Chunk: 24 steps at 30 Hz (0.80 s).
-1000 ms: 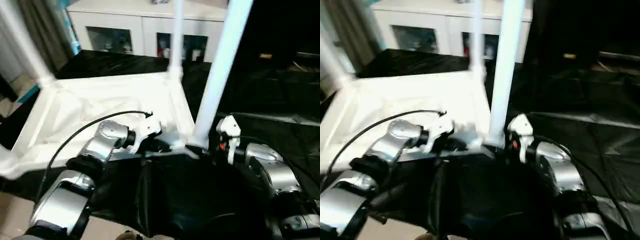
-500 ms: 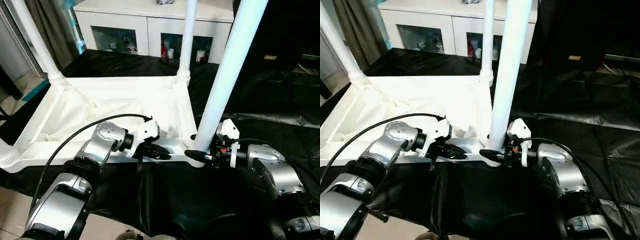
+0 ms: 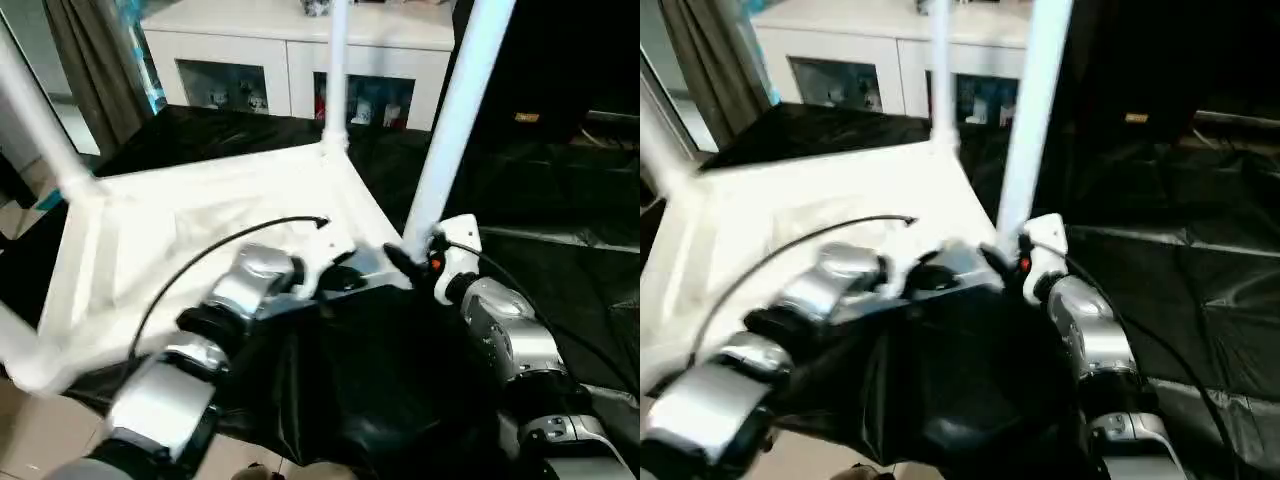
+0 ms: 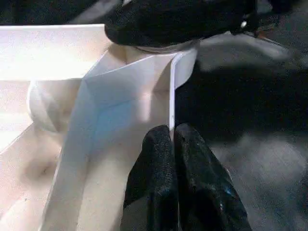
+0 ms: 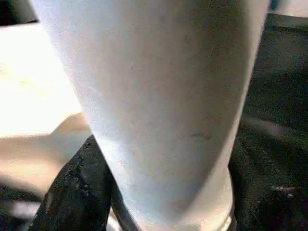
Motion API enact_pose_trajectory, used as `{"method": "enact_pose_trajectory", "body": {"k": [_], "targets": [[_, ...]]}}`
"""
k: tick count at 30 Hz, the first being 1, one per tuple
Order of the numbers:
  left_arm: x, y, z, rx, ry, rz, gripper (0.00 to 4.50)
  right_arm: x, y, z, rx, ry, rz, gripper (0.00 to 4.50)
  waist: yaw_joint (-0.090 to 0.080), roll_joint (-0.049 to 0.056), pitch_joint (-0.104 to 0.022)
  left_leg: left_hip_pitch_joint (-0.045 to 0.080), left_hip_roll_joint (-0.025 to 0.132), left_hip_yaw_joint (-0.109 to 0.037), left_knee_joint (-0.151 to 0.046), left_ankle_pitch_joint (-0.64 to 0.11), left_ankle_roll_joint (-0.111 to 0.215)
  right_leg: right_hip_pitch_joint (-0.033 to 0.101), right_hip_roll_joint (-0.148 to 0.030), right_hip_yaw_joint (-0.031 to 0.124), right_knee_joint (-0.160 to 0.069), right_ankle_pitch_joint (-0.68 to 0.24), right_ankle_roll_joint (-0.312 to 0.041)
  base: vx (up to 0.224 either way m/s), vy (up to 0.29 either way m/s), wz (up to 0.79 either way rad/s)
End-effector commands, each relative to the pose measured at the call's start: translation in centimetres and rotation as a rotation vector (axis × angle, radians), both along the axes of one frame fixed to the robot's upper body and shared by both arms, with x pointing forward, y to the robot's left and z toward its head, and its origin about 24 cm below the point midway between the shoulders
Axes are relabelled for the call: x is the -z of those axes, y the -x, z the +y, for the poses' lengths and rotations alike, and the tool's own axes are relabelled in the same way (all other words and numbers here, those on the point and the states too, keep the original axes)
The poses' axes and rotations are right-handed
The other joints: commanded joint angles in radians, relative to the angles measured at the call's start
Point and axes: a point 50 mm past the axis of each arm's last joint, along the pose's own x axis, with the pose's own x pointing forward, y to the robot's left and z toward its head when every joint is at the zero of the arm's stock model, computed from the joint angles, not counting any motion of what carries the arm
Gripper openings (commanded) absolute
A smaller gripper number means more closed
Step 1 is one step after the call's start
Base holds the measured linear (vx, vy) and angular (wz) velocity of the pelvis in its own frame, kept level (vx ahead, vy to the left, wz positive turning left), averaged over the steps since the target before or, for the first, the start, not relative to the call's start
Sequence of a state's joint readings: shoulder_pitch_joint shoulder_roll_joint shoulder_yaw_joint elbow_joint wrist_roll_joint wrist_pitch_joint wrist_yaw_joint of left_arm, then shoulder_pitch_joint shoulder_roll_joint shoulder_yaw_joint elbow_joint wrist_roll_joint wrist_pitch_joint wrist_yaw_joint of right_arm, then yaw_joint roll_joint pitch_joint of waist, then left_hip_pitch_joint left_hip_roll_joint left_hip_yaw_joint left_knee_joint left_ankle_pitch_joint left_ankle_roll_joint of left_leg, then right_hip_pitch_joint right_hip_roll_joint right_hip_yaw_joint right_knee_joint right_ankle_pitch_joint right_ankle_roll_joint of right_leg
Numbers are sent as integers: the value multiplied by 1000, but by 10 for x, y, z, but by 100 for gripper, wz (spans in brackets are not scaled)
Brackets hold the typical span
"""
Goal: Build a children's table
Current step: Rotate leg to tighten
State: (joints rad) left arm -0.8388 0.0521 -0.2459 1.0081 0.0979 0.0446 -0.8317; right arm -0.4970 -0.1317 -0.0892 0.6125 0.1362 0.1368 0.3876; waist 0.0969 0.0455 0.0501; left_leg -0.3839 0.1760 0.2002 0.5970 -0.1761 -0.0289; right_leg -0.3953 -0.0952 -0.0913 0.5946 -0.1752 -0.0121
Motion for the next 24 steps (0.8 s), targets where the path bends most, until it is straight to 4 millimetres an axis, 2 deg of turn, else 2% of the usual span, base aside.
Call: {"method": "enact_pose_trajectory", "body": {"k": [1, 3, 4, 6, 8, 9, 10, 12, 13, 14, 15, 16, 17, 18, 19, 20, 24], "targets": [[-19, -11, -13, -94, 29, -87, 0, 24, 10, 31, -55, -31, 129, 270, -6, -10, -64, 26, 57, -33, -80, -271, 20, 36, -76, 51, -89, -316, -189, 0, 0, 0], [-18, -10, -18, -89, 32, -87, 0, 22, 8, 41, -76, -32, 115, 270, -6, -11, -63, 25, 56, -34, -81, -279, 21, 38, -77, 50, -90, -321, -184, 0, 0, 0], [-17, -10, -19, -89, 26, -89, 0, 21, 8, 49, -117, 0, 92, 305, -7, -12, -64, 24, 56, -34, -80, -281, 22, 39, -78, 50, -89, -320, -181, 0, 0, 0], [-16, -9, -18, -69, 24, -88, 0, 18, 8, 54, -166, 2, 67, 340, -8, -15, -63, 24, 57, -34, -82, -286, 24, 39, -77, 51, -90, -321, -178, 0, 0, 0], [-16, -7, -15, -16, 22, -91, 0, 14, 9, 59, -232, -21, 41, 342, -8, -13, -62, 24, 57, -34, -82, -291, 26, 38, -78, 51, -91, -326, -180, 0, 0, 0], [-16, -5, -12, 23, 23, -94, 0, 11, 8, 58, -263, -28, 28, 348, -10, -13, -63, 19, 57, -37, -83, -286, 33, 43, -79, 50, -89, -323, -177, 0, 0, 0], [-17, -3, -11, 65, 29, -101, 0, 9, 8, 57, -276, -13, 17, 369, -9, -16, -63, 21, 57, -35, -82, -287, 37, 41, -78, 50, -90, -323, -177, 0, 0, 0], [-17, 0, -7, 120, 37, -91, 0, 7, 7, 53, -306, 16, -2, 381, -13, -16, -64, 9, 57, -38, -83, -262, 44, 50, -82, 50, -84, -302, -183, 0, 0, 0], [-17, 0, -7, 120, 37, -91, 0, 7, 7, 53, -306, 16, -2, 389, -14, -14, -65, 10, 58, -37, -81, -248, 50, 48, -80, 49, -81, -275, -189, 0, 0, 0], [-17, 2, -3, 158, 43, -84, 0, 5, 8, 49, -347, 20, -12, 397, -14, -14, -66, 17, 59, -34, -79, -249, 53, 43, -80, 50, -82, -265, -199, 0, 0, 0], [-16, 4, 2, 189, 42, -70, 0, 3, 11, 45, -408, 17, -20, 397, -13, -13, -66, 18, 59, -33, -77, -248, 55, 44, -78, 49, -80, -257, -206, 0, 0, 0], [-16, 4, 2, 189, 42, -70, 0, 3, 11, 45, -408, 17, -20, 397, -12, -14, -67, 12, 59, -31, -75, -227, 67, 48, -77, 50, -75, -222, -214, 0, 0, 0], [-14, 6, 12, 233, 26, -60, 0, -1, 17, 36, -525, 27, -29, 397, -8, -13, -71, 13, 61, -32, -73, -204, 78, 51, -76, 48, -69, -180, -225, 0, 0, 0], [-14, 6, 12, 233, 26, -60, 0, -1, 17, 36, -525, 27, -29, 397, -4, -14, -74, 13, 60, -30, -69, -185, 88, 52, -74, 47, -65, -147, -231, 0, 0, 0], [-14, 6, 16, 245, 20, -57, 0, -2, 20, 32, -564, 35, -31, 397, -3, -12, -73, 11, 62, -28, -67, -156, 108, 49, -72, 48, -58, -93, -245, 0, 0, 0], [-14, 7, 19, 263, 17, -54, 0, -3, 22, 27, -595, 40, -30, 397, 0, -14, -74, 11, 62, -27, -65, -153, 118, 49, -73, 47, -55, -76, -257, 0, 0, 0], [-15, 13, 34, 341, 28, -7, 0, -8, 34, 6, -713, 62, -20, 397, 12, -13, -72, 14, 67, -26, -66, -171, 120, 48, -75, 47, -59, -114, -259, 0, 0, 0]]}}
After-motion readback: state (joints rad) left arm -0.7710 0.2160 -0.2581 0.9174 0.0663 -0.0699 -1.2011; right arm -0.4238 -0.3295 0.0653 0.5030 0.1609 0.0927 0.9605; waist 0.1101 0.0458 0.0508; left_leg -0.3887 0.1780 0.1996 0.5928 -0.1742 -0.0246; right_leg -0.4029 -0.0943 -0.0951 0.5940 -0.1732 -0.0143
